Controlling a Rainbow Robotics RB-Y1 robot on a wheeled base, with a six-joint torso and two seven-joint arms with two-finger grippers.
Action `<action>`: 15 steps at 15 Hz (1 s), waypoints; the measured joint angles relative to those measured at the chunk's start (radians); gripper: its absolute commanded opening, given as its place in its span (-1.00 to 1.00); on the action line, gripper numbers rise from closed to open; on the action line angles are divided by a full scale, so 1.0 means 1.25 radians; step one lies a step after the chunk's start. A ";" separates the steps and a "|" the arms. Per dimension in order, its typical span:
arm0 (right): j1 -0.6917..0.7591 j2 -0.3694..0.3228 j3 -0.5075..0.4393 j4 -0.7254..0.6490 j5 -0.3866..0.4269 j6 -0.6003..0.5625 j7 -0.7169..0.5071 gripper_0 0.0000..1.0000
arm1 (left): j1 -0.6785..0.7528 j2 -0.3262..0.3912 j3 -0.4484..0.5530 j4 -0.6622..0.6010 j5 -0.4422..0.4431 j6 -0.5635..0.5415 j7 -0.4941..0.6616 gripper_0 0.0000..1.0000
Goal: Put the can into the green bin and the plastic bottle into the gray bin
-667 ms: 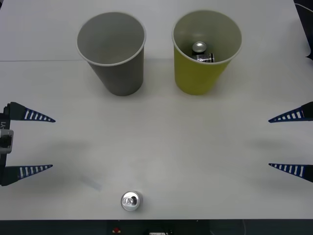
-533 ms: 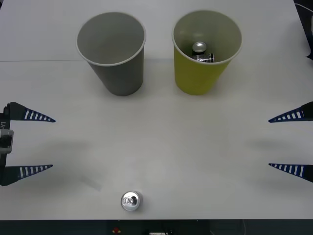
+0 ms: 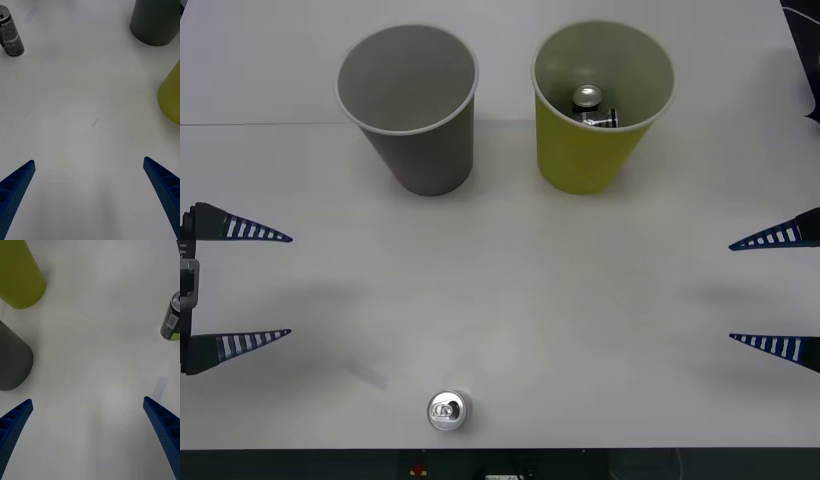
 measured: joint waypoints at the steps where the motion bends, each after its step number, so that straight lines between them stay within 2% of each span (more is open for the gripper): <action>1: 0.000 0.000 0.000 0.000 0.000 0.000 0.000 1.00 | -0.001 0.000 -0.001 0.013 0.011 -0.017 -0.004 1.00; 3: 0.000 0.000 0.000 0.000 0.000 0.000 0.000 1.00 | -0.017 0.002 -0.019 0.058 0.049 -0.058 -0.031 1.00; 5: 0.000 0.000 0.000 0.000 0.000 0.000 0.000 1.00 | -0.043 0.004 -0.062 0.119 0.091 -0.078 -0.102 1.00; 9: 0.000 0.000 0.000 0.000 0.000 0.000 0.000 1.00 | -0.101 0.010 -0.174 0.240 0.176 -0.100 -0.229 1.00; 15: 0.000 0.000 0.000 0.000 0.000 0.000 0.000 1.00 | -0.196 0.010 -0.342 0.406 0.288 -0.142 -0.367 1.00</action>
